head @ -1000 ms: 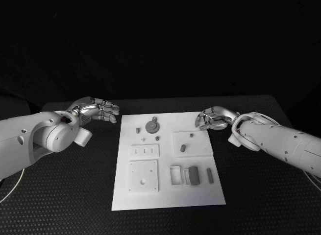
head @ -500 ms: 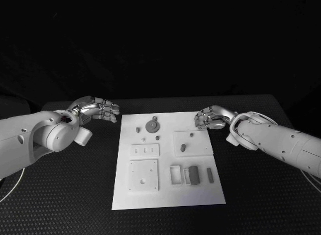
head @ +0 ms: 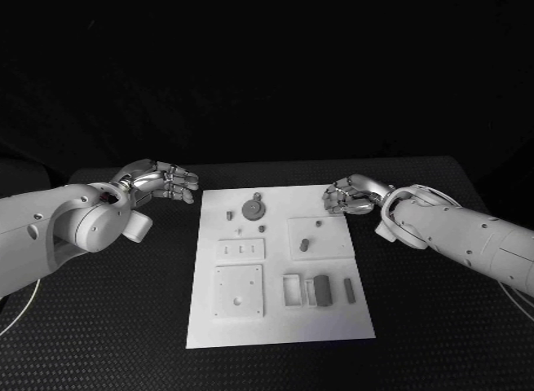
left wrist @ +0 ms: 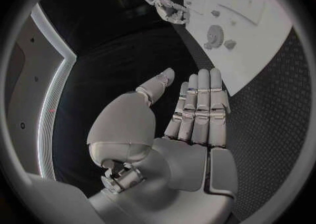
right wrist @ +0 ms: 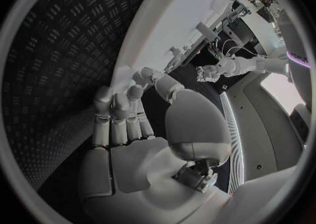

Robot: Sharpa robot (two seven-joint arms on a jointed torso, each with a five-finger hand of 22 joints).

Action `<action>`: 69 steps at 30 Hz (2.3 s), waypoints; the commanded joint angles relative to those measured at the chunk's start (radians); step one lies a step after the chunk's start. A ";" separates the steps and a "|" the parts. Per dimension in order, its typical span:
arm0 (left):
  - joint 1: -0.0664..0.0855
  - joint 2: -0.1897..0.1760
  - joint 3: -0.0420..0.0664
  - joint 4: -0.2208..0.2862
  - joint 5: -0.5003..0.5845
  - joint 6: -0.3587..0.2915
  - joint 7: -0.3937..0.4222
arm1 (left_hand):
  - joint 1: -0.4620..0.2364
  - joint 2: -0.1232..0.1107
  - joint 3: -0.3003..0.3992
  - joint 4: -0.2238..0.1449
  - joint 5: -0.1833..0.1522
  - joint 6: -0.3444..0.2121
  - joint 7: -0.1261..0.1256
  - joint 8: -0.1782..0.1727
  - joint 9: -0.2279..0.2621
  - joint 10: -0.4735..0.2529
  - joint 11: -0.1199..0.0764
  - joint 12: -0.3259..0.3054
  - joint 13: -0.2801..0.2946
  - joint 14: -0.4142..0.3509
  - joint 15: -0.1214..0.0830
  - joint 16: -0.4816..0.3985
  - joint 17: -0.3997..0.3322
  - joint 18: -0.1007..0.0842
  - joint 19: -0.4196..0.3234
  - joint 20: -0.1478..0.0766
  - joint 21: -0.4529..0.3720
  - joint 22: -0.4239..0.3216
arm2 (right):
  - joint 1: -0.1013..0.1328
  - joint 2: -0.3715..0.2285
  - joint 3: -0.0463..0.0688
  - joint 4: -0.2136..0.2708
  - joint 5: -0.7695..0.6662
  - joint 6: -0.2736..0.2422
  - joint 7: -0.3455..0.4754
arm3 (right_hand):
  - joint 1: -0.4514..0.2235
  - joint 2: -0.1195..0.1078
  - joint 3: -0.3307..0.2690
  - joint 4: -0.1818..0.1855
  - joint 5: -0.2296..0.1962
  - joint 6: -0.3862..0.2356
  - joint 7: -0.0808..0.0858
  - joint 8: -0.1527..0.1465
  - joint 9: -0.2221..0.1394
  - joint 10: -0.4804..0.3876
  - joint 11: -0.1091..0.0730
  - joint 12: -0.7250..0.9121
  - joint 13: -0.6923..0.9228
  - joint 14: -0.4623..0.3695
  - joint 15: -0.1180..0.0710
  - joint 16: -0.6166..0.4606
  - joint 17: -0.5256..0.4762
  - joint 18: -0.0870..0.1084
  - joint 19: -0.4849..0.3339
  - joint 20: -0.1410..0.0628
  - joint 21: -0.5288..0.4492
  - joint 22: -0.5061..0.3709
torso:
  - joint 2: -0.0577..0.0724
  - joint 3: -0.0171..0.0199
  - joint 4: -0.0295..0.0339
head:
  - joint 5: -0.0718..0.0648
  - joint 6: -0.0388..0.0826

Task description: Assemble the parts on the task board

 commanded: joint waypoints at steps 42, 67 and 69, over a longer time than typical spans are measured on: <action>0.002 -0.008 0.002 0.011 0.001 0.017 0.003 | 0.003 -0.009 -0.006 0.001 -0.004 0.001 0.008 -0.007 0.002 0.002 0.008 -0.006 0.002 0.005 0.001 -0.010 0.004 0.005 0.002 -0.005 -0.006 0.002 | -0.010 0.009 0.000 -0.012 -0.010 -0.005 0.016 | -0.010 0.012 0.004 0.000 0.003 0.037 0.025 0.003 0.005 0.000 0.025 0.020 -0.006 0.005 0.018 0.011 0.007 0.016 -0.003 -0.009 0.019 0.016 | 0.000 0.0030 -0.0012 | 0.000 -0.010; 0.003 -0.012 0.002 0.014 0.001 0.015 0.004 | 0.003 -0.008 -0.006 0.002 -0.004 0.001 0.008 -0.007 0.003 0.003 0.008 -0.007 0.003 0.006 0.001 -0.011 0.006 0.005 0.002 -0.004 -0.007 0.002 | -0.010 0.013 0.001 -0.020 0.000 -0.023 0.022 | -0.015 0.061 0.007 0.005 0.004 0.162 0.012 0.052 0.044 0.002 0.013 0.030 -0.016 0.008 0.008 0.014 0.011 0.016 -0.007 -0.009 0.029 0.016 | 0.000 0.0023 0.0002 | -0.003 -0.016; 0.003 -0.012 0.002 0.015 0.000 0.015 0.004 | 0.004 -0.008 -0.006 0.002 -0.004 0.001 0.008 -0.007 0.003 0.003 0.008 -0.007 0.003 0.006 0.001 -0.011 0.006 0.005 0.002 -0.005 -0.007 0.002 | -0.010 0.013 0.001 -0.021 0.000 -0.025 0.023 | -0.015 0.063 0.008 0.005 0.004 0.167 0.010 0.053 0.046 0.002 0.012 0.030 -0.016 0.008 0.007 0.014 0.011 0.016 -0.007 -0.009 0.029 0.015 | 0.000 0.0021 0.0002 | -0.003 -0.016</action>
